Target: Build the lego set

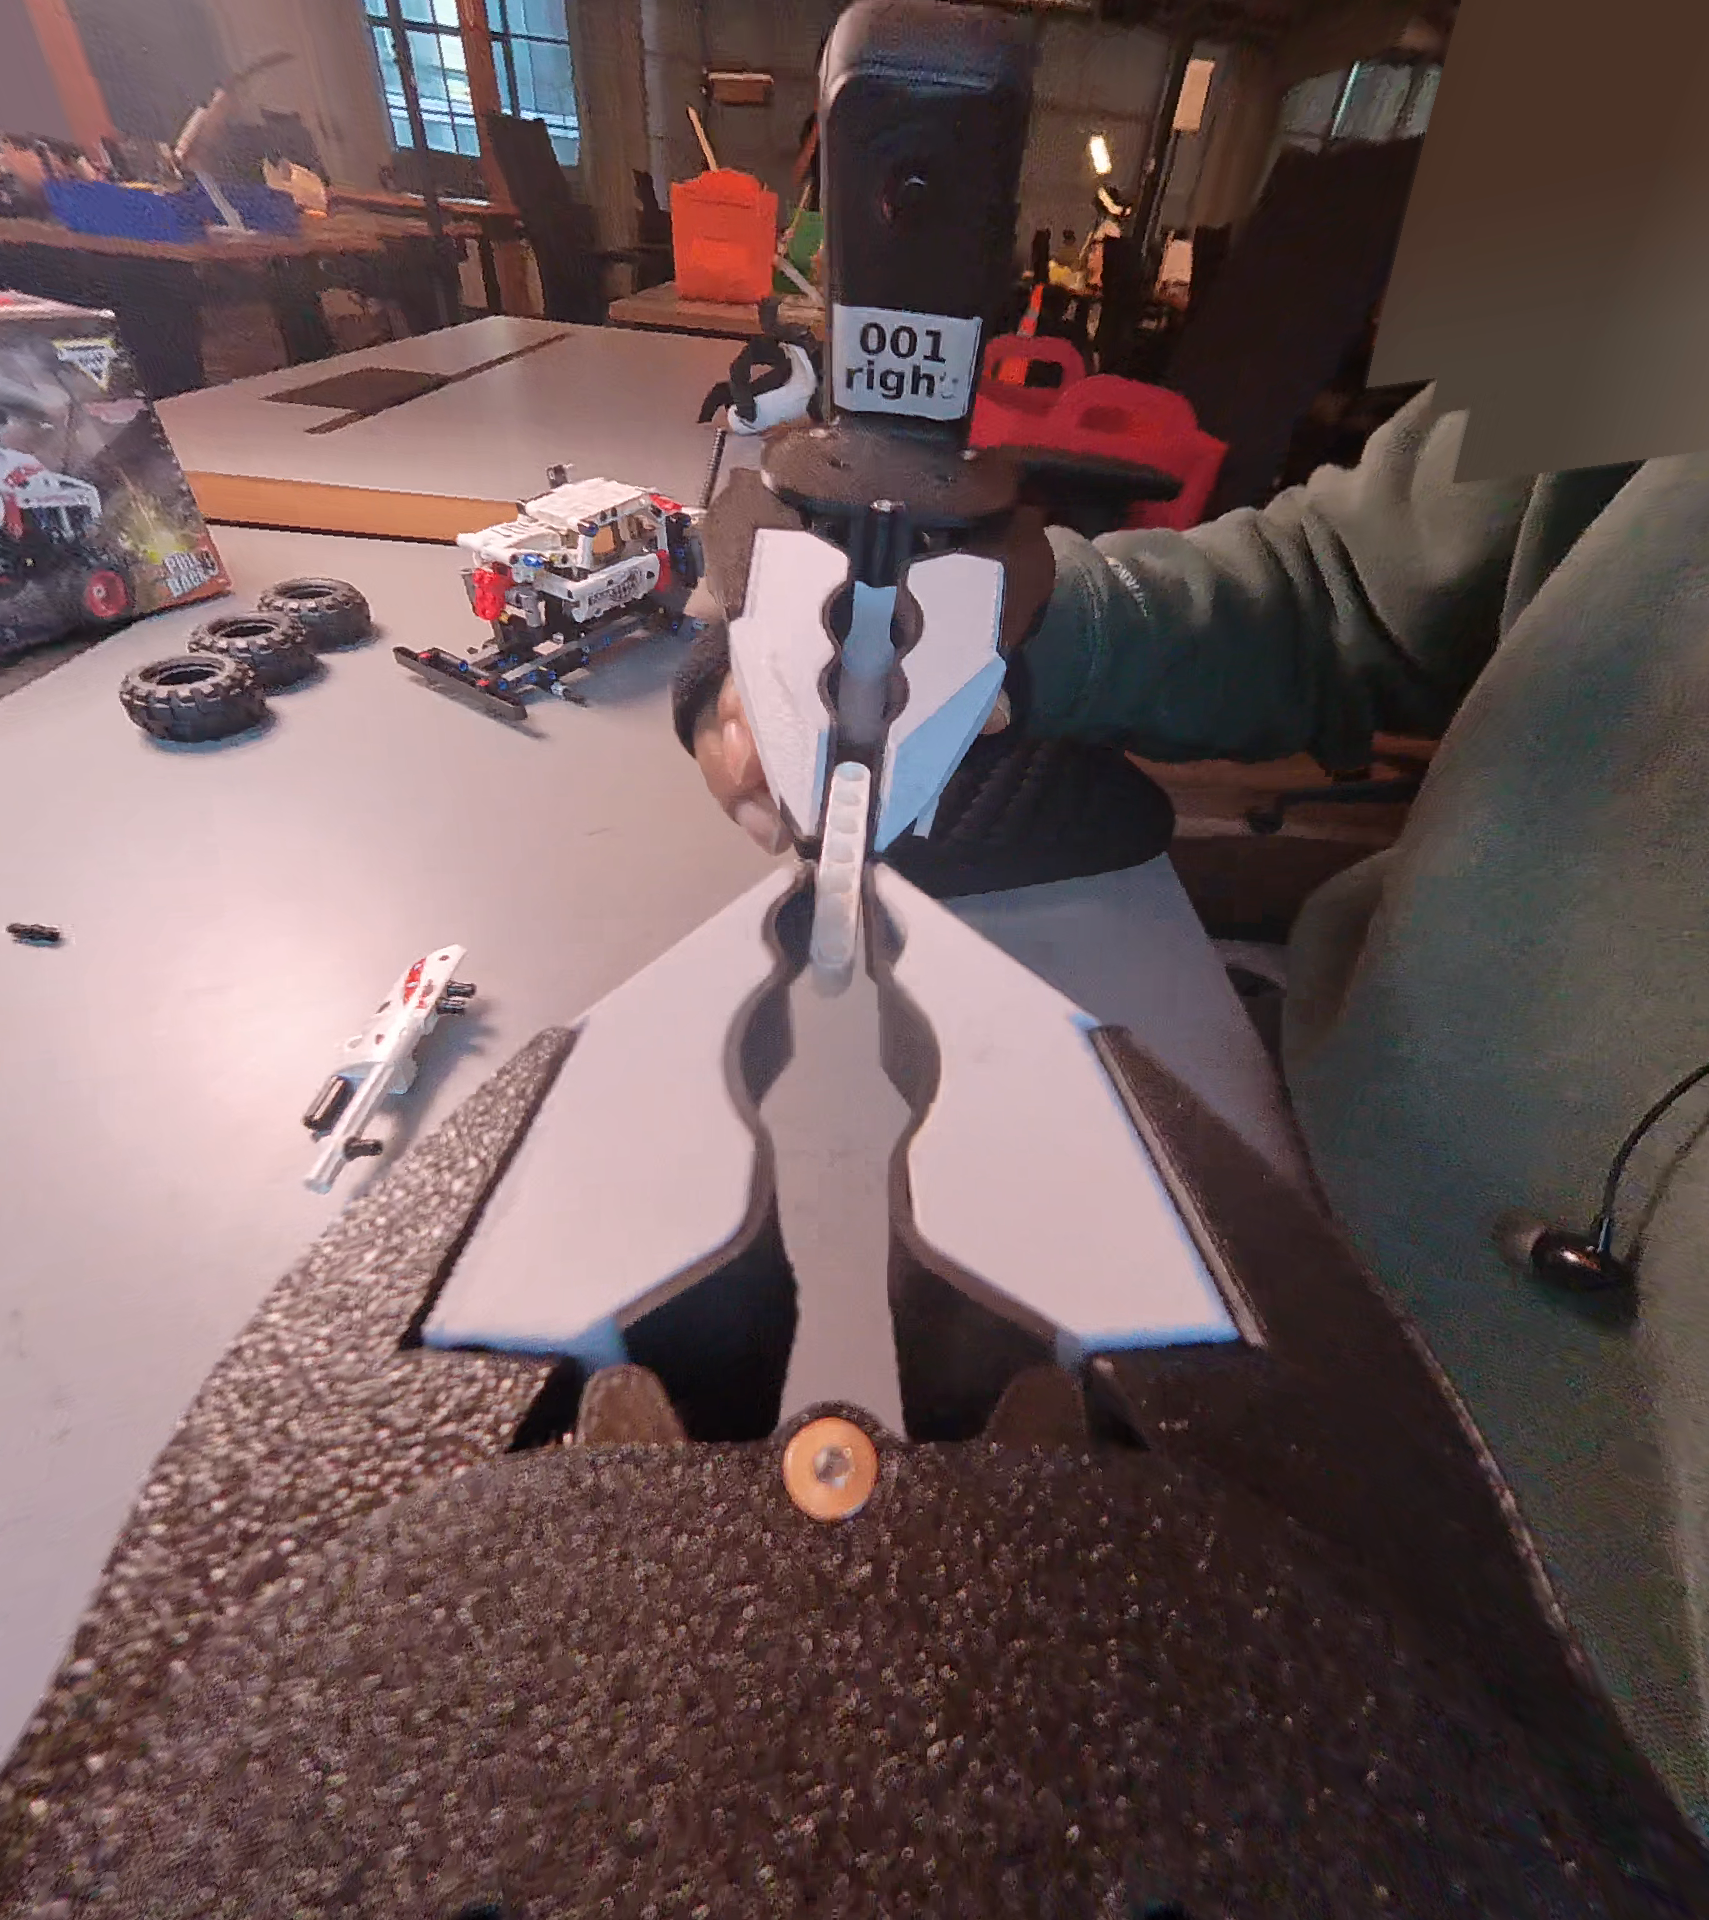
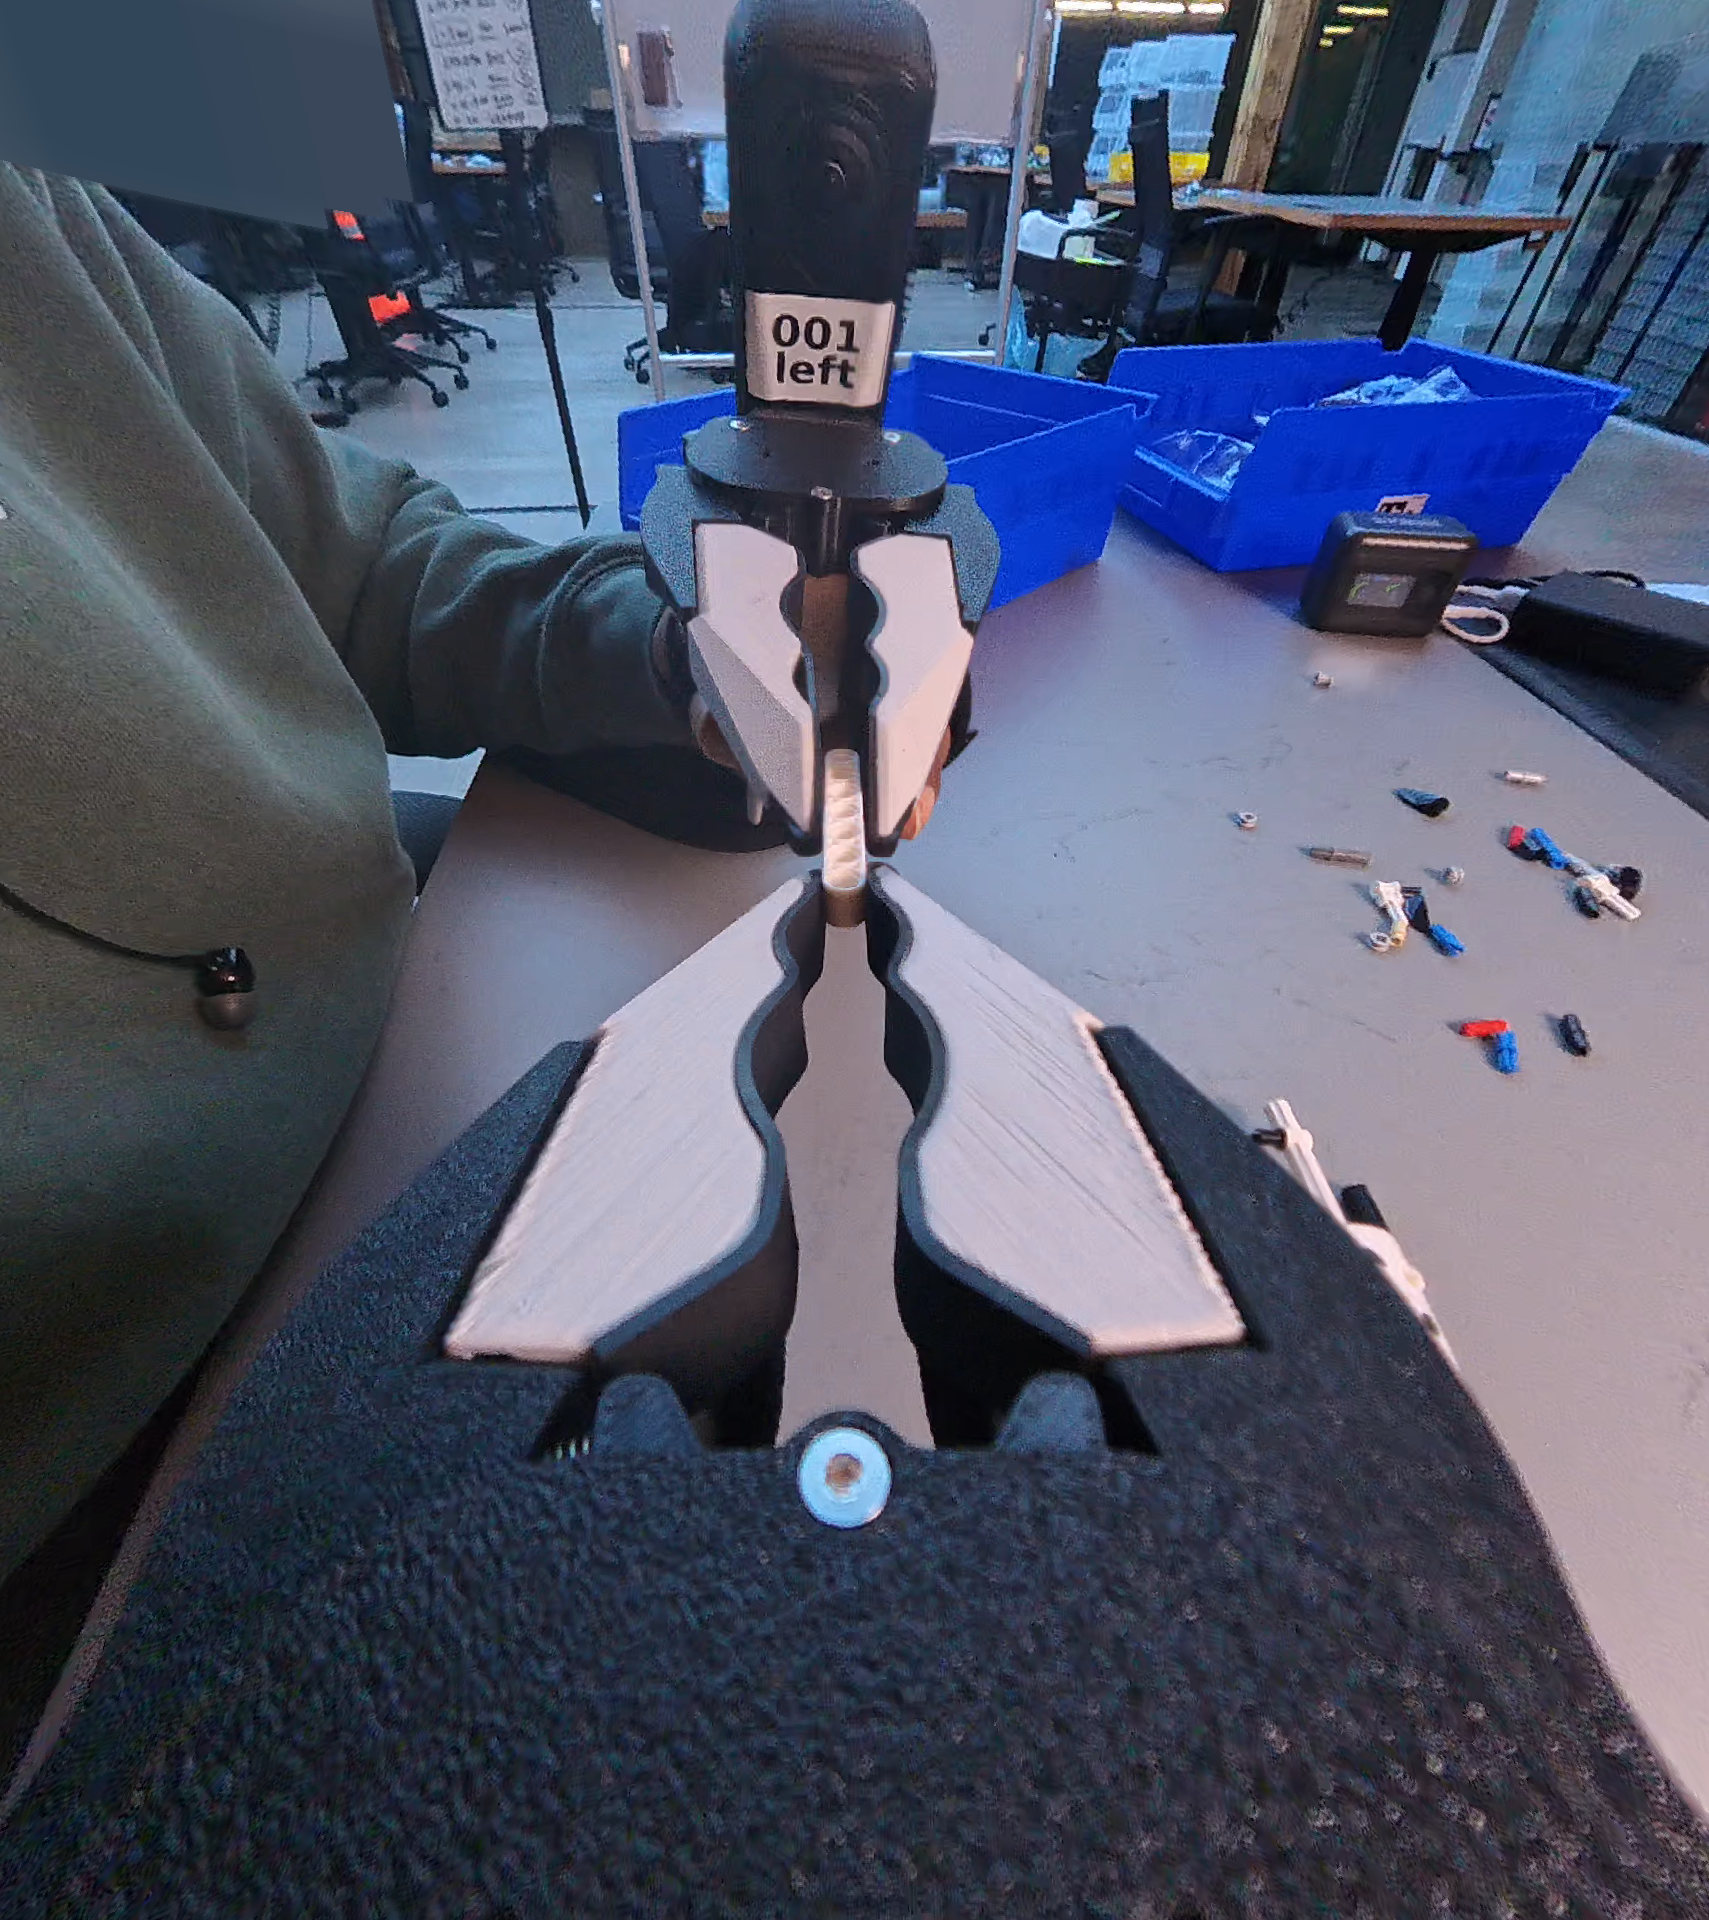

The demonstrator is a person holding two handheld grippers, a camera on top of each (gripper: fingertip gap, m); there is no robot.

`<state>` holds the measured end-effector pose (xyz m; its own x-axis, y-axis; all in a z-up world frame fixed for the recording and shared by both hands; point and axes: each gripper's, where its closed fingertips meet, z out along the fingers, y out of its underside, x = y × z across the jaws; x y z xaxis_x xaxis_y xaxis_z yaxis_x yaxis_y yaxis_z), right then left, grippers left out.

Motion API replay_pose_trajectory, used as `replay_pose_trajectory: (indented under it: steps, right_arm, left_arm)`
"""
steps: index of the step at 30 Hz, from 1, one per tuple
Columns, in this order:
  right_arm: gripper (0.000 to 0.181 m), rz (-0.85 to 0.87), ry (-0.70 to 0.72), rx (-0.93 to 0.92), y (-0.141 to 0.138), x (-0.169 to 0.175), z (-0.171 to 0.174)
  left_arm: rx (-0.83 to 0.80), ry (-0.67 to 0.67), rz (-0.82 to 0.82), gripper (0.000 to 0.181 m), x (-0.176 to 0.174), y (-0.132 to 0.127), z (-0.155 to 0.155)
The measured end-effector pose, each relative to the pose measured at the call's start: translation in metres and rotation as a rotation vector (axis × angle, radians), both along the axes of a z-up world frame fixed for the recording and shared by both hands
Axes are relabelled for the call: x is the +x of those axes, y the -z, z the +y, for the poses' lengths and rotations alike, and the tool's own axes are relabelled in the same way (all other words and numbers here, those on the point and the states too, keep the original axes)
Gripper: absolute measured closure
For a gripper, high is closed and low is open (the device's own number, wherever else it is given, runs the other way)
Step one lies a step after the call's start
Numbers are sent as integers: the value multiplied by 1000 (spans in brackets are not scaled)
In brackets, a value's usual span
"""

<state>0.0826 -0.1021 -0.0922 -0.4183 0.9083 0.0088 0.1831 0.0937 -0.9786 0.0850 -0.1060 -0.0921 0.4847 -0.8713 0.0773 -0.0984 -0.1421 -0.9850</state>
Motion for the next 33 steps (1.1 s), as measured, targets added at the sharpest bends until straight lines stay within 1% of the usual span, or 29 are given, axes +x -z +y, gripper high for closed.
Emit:
replay_pose_trajectory:
  steps: [6, 11, 13, 14, 16, 19, 22, 24, 26, 29, 31, 33]
  right_arm:
    - [174, 53, -74, -38, -5, -6, 2]
    - [173, 13, -80, -45, 3, -11, 7]
    - [161, 23, -77, -34, 2, -11, 6]
    - [161, 27, -76, -39, 1, -12, 6]
    - [173, 37, -61, -34, 0, -14, 6]
    - [174, 19, -59, -45, 2, -15, 7]
    - [174, 2, -40, -83, 4, -15, 14]
    - [174, -10, -35, -158, 2, -12, 23]
    - [174, -38, -42, -207, 5, -11, 24]
    - [174, -75, -67, -318, 5, -11, 26]
    - [174, -104, -64, -371, 7, -12, 29]
    - [174, -119, -41, -415, 10, -14, 36]
  left_arm:
    - [53, -24, 51, 174, -7, -4, 1]
    - [16, -42, 66, 175, -14, 3, 5]
    - [3, -46, 62, 175, -16, 5, 6]
    - [-1, -44, 65, 175, -16, 6, 6]
    - [-3, -41, 67, 175, -14, 6, 6]
    - [-24, -46, 60, 175, -15, 8, 7]
    - [-120, -40, -21, 174, -21, 10, 12]
    - [-157, -48, -56, 175, -28, 9, 14]
    - [-163, -52, -41, 175, -28, 11, 15]
    - [-238, -21, -117, 175, -27, 9, 16]
    - [-314, -16, -176, 175, -28, 11, 19]
    - [-442, -12, -279, 175, -31, 15, 23]
